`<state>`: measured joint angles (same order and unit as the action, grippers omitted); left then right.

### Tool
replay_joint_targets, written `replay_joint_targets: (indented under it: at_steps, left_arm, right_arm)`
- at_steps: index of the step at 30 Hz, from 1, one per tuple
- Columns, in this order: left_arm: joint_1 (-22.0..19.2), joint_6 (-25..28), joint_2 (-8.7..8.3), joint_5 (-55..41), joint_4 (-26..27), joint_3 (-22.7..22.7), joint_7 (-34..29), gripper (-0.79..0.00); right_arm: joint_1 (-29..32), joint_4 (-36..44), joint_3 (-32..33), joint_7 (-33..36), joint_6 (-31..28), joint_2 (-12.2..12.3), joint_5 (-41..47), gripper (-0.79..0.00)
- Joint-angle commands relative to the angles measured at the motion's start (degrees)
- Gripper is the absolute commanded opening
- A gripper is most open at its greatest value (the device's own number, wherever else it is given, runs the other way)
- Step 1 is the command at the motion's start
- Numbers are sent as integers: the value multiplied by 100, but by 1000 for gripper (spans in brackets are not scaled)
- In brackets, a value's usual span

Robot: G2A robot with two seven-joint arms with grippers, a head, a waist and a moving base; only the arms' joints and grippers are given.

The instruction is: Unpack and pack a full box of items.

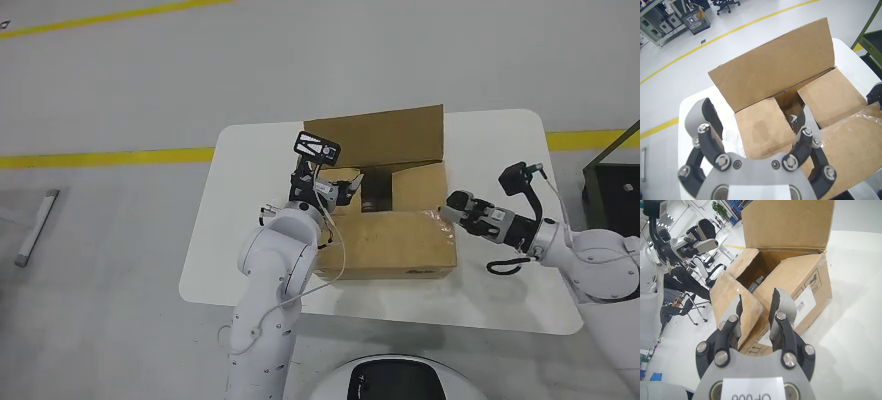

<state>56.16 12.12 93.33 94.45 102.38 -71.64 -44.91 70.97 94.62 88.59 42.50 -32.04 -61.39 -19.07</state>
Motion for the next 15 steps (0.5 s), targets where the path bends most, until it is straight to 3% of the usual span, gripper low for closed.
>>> replay_joint_targets:
  at_steps: [1,15]
  left_arm:
    - [0,0,0,0,0,0,0,0]
    - [0,0,0,0,0,0,0,0]
  right_arm:
    - [1,18,-10,124,-42,18,44,-431]
    - [139,417,11,1120,-433,173,653,-474]
